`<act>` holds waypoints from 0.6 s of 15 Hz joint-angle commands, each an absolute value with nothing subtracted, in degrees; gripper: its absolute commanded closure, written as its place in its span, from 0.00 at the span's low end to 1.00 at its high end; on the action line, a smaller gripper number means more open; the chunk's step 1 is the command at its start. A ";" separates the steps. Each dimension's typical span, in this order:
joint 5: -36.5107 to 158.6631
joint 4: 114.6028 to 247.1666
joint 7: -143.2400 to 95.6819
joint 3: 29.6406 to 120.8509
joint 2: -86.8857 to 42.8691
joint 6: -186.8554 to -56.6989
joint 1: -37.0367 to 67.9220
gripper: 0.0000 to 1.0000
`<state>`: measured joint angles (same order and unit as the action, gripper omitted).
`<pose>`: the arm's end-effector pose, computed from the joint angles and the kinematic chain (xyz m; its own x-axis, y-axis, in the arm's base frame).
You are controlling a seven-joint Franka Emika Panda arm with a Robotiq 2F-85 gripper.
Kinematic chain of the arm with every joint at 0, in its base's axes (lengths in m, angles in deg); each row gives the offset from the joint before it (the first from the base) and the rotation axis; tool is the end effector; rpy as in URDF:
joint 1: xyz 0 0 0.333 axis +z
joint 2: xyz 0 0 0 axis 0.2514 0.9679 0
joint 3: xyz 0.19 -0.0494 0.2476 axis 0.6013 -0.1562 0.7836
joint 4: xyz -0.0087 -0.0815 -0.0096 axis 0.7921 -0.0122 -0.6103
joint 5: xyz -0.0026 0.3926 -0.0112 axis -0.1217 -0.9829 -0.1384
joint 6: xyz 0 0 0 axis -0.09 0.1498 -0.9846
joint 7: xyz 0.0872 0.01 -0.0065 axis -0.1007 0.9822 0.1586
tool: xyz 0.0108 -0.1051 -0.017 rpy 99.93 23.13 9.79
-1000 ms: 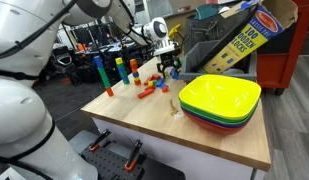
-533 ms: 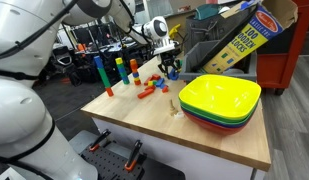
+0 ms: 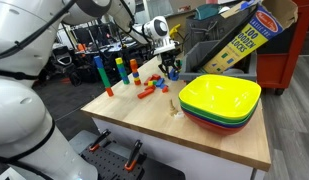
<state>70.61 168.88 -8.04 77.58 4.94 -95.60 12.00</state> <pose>0.6966 -0.0634 0.2361 0.9329 0.1892 -0.3063 0.2413 -0.9600 0.1419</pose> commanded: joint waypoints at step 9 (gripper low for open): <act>80.39 186.16 -9.63 74.38 -12.17 -89.73 13.91 0.91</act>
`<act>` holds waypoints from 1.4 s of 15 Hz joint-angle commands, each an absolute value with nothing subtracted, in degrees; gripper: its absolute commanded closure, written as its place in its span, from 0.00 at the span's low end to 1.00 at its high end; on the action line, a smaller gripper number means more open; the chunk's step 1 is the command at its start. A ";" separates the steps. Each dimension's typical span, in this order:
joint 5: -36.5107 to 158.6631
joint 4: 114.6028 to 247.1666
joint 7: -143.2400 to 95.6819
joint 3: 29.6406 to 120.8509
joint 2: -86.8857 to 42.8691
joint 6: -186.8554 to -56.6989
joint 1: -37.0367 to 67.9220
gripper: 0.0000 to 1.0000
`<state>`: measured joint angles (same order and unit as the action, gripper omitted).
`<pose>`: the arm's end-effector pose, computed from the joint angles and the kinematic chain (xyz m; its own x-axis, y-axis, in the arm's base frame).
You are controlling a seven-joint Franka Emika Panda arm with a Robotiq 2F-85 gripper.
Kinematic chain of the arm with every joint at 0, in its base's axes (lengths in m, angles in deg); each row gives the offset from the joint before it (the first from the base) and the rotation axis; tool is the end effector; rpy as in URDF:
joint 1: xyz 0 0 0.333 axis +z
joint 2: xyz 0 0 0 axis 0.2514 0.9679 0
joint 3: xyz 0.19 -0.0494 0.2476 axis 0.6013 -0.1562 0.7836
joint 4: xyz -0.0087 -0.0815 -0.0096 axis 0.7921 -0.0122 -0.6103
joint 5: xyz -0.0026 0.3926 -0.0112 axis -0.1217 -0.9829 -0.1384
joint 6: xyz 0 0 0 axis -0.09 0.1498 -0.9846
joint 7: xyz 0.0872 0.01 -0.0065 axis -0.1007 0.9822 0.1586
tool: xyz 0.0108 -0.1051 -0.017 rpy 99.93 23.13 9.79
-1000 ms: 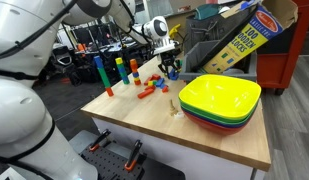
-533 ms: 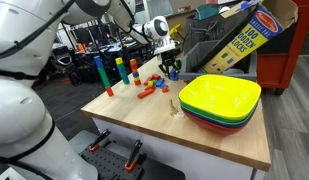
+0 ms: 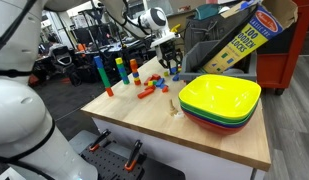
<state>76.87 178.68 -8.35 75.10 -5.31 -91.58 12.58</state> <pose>0.6530 -0.0902 0.2858 0.9077 0.1563 -0.3894 0.2625 -0.9356 0.2362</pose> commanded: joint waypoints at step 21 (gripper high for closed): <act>95.79 200.52 -5.13 78.61 -22.87 -70.60 15.90 0.91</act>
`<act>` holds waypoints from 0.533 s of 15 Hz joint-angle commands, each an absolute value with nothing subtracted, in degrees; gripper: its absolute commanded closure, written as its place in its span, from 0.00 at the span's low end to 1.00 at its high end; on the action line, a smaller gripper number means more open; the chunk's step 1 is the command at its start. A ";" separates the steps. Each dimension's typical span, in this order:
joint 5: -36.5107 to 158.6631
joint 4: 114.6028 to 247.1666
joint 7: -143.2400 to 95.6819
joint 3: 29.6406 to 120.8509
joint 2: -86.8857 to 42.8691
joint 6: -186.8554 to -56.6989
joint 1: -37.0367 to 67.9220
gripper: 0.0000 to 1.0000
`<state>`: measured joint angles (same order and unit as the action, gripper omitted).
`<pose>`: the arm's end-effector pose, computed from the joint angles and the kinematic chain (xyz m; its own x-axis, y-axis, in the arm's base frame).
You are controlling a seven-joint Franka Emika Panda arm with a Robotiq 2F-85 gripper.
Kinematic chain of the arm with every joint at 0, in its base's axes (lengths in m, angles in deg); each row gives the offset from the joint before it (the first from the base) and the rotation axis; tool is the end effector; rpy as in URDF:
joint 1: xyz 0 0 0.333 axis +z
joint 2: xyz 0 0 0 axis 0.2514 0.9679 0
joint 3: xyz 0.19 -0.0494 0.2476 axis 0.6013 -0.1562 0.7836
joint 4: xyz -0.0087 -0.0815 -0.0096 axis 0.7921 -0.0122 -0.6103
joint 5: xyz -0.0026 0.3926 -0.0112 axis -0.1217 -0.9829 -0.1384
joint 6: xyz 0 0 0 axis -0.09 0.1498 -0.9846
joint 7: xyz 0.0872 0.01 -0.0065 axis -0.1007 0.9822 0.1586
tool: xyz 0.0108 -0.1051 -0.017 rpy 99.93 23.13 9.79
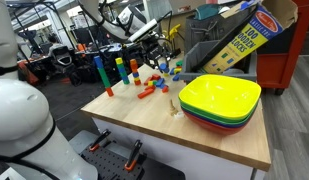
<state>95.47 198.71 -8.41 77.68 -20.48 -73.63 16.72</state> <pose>0.5378 -0.0616 0.3155 0.6686 0.1140 -0.7348 0.5193 -0.7789 0.3516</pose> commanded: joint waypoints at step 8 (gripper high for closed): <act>93.77 200.31 -2.39 79.98 -22.51 -66.05 15.62 0.91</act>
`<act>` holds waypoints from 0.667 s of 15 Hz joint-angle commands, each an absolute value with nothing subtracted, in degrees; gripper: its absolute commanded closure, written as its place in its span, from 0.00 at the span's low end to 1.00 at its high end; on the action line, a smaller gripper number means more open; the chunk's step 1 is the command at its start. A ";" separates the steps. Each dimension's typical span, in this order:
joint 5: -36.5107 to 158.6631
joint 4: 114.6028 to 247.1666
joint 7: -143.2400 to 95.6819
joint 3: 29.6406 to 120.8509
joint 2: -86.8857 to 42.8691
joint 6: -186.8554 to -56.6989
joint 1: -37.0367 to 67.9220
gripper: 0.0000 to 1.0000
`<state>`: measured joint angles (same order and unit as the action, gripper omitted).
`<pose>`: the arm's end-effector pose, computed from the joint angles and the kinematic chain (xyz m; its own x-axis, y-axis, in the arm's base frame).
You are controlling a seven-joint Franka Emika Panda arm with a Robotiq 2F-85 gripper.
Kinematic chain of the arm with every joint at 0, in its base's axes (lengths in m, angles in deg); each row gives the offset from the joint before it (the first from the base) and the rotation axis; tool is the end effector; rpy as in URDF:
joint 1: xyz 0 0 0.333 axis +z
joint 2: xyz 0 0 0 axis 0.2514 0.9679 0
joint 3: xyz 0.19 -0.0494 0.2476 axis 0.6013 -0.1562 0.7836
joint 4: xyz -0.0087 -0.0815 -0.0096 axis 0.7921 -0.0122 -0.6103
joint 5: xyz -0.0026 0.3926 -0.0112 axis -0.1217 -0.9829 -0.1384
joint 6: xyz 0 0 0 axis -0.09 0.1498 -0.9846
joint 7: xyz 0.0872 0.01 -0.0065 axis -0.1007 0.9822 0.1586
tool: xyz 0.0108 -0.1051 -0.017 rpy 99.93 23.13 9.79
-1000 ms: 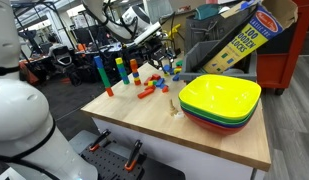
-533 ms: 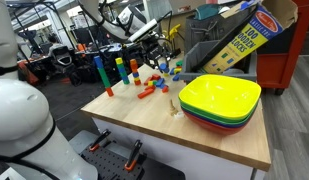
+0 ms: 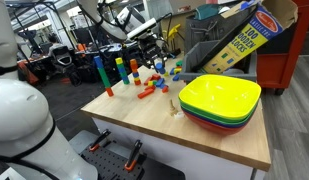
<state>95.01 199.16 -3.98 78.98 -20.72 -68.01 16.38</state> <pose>0.5236 -0.0572 0.3163 0.5681 0.1326 -0.8122 0.5642 -0.7813 0.2671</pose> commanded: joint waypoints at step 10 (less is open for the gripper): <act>87.61 198.91 -4.00 80.50 -21.98 -62.79 15.70 0.91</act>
<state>89.40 198.81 -3.83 80.16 -20.77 -64.99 16.37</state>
